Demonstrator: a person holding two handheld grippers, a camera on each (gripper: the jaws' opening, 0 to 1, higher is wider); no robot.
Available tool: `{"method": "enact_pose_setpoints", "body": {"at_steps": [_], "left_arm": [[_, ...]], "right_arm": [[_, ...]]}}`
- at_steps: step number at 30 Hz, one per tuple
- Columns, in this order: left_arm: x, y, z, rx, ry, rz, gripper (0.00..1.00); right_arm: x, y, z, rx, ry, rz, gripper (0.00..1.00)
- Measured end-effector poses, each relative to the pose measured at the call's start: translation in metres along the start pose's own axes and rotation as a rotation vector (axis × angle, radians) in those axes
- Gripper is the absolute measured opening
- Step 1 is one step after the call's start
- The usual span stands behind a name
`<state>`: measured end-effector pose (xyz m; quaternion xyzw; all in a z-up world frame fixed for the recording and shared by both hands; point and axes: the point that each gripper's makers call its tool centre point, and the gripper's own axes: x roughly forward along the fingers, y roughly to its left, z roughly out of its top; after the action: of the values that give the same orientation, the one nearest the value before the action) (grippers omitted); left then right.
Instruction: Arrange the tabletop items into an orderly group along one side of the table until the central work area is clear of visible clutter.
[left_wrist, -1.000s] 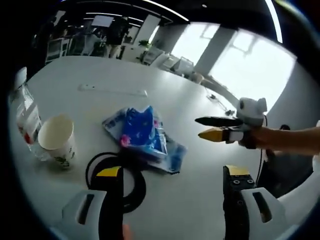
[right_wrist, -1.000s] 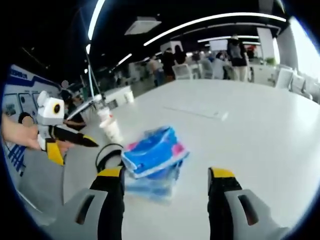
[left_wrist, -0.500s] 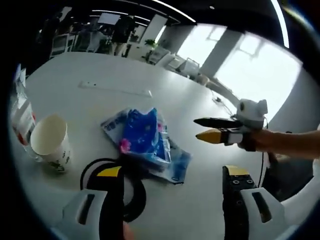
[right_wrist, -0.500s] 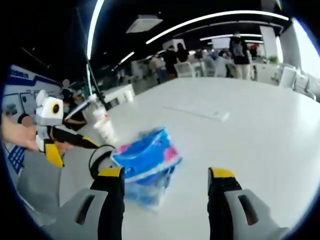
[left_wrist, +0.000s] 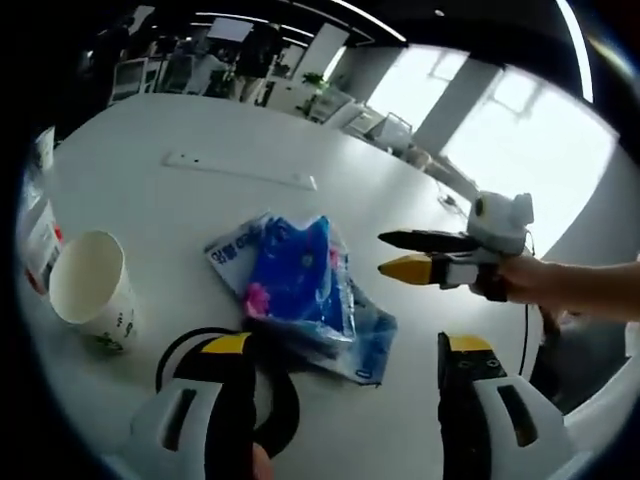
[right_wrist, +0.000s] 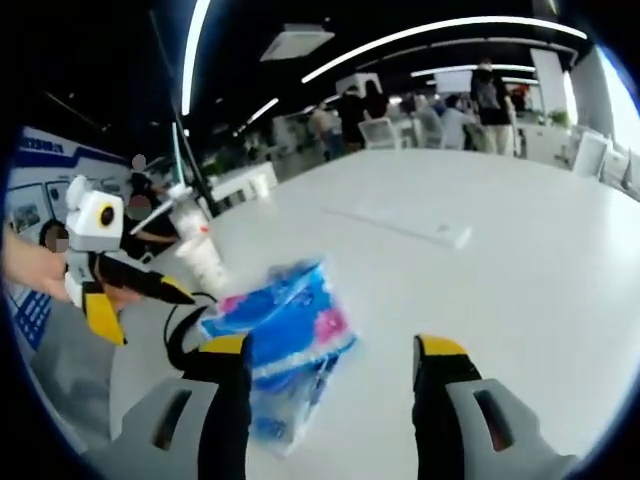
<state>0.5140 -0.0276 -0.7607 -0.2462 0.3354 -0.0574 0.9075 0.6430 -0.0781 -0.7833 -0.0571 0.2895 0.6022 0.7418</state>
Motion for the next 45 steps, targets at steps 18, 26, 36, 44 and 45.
{"method": "enact_pose_setpoints", "body": {"at_steps": [18, 26, 36, 44, 45], "left_arm": [[0.02, 0.012, -0.014, -0.103, 0.036, 0.042, 0.53], [0.026, 0.015, -0.014, -0.136, 0.04, 0.044, 0.4], [0.025, 0.019, -0.017, -0.21, 0.036, 0.027, 0.18], [0.021, 0.022, -0.017, -0.213, 0.03, 0.036, 0.05], [0.02, 0.022, -0.016, -0.213, 0.029, 0.04, 0.04]], "right_arm": [[0.036, -0.004, 0.003, -0.03, 0.017, 0.066, 0.51], [0.047, 0.004, -0.002, -0.029, 0.039, 0.103, 0.42], [0.049, 0.008, -0.012, -0.022, 0.069, 0.11, 0.23], [0.042, 0.001, -0.012, 0.031, 0.061, 0.075, 0.04], [0.04, 0.001, -0.011, 0.037, 0.055, 0.077, 0.03]]}}
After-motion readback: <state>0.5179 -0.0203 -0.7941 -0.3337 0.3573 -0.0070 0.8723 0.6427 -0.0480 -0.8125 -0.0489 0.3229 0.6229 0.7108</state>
